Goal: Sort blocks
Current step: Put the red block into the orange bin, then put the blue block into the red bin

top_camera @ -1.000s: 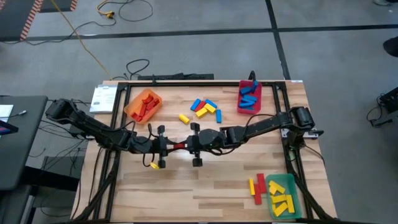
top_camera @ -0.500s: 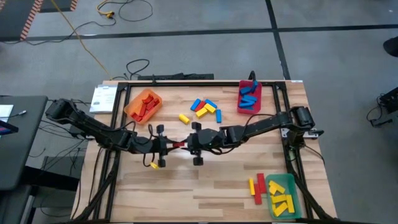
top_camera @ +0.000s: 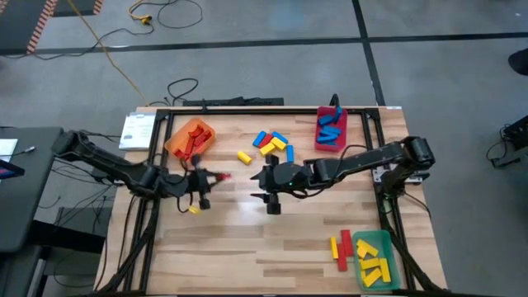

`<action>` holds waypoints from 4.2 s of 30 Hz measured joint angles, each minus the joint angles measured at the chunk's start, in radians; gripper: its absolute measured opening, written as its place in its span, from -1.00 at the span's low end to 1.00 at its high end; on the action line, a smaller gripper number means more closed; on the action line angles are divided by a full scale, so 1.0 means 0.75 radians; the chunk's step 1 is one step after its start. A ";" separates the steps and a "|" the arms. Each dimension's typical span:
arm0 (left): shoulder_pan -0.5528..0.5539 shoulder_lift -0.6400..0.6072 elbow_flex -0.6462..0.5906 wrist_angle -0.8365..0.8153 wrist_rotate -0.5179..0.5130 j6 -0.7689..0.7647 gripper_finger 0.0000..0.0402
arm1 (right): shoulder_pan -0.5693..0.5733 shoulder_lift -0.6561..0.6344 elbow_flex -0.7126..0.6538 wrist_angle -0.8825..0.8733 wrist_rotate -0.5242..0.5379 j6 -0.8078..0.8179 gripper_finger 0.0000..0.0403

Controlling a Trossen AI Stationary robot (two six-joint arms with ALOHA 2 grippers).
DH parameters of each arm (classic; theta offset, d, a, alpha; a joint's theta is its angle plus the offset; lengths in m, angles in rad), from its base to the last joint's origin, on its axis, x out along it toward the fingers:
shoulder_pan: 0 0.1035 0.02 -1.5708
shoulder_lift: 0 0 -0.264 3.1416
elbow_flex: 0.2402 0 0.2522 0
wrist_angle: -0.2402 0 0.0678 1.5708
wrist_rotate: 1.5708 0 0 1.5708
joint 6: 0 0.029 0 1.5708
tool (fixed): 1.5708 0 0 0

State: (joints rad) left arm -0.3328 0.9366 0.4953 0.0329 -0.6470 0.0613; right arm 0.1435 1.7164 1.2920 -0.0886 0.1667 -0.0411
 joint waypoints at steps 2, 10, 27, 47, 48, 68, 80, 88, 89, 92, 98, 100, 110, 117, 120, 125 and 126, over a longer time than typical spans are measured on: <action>0.012 -0.074 0.000 -0.143 -0.109 -0.038 -0.74 | 0.009 -0.022 0.000 -0.066 0.002 0.027 0.26; 0.286 -0.304 0.000 -0.677 -0.314 -0.380 -0.74 | 0.081 -0.020 0.000 -0.284 0.004 0.092 0.27; 1.224 -0.036 0.000 -0.741 0.283 -0.353 -0.64 | 0.327 -0.011 -0.010 -0.483 0.078 0.189 0.27; 1.317 -0.056 0.013 -0.714 0.461 -0.244 0.12 | 0.459 -0.010 -0.010 -0.553 0.136 0.223 0.27; 1.306 -0.073 0.026 -0.713 0.554 -0.218 0.15 | 0.462 -0.010 -0.010 -0.553 0.136 0.225 0.27; 0.517 -0.092 0.106 -0.965 0.850 -0.511 0.20 | 0.464 -0.010 -0.010 -0.530 0.137 0.188 0.27; 0.426 0.071 0.106 -1.279 0.642 -0.791 0.11 | 0.466 -0.010 -0.010 -0.527 0.135 0.170 0.27; 0.426 0.193 0.170 -1.330 0.643 -0.776 0.10 | 0.466 -0.010 -0.010 -0.514 0.130 0.148 0.27; 0.426 0.211 0.183 -1.355 0.645 -0.776 0.10 | 0.466 -0.010 -0.010 -0.513 0.129 0.148 0.27; 0.427 0.268 0.209 -1.415 0.662 -0.796 0.10 | 0.472 -0.010 -0.010 -0.513 0.129 0.149 0.27; 0.427 0.368 0.222 -1.471 0.716 -0.837 0.10 | 0.473 -0.010 -0.010 -0.510 0.129 0.149 0.27; 0.427 0.399 0.222 -1.470 0.733 -0.840 0.10 | 0.473 -0.010 -0.010 -0.509 0.129 0.149 0.27; 0.427 0.540 0.244 -1.386 0.718 -0.786 0.05 | 0.481 -0.010 -0.010 -0.508 0.128 0.149 0.27; 0.426 0.581 0.359 -1.203 0.714 -0.728 -0.06 | 0.481 -0.010 -0.010 -0.501 0.128 0.148 0.27; 0.413 0.582 0.419 -1.128 0.744 -0.682 -0.09 | 0.481 -0.010 -0.010 -0.499 0.128 0.148 0.27; 0.387 0.581 0.539 -1.085 0.752 -0.588 -0.10 | 0.481 -0.010 -0.010 -0.500 0.128 0.144 0.27; 0.382 0.581 0.563 -1.093 0.745 -0.558 -0.10 | 0.481 -0.010 -0.010 -0.500 0.128 0.143 0.27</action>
State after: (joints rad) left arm -0.0463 1.3720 0.9176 -0.7872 -0.0879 -0.3573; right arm 0.5045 1.7092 1.2846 -0.4635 0.2626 0.0660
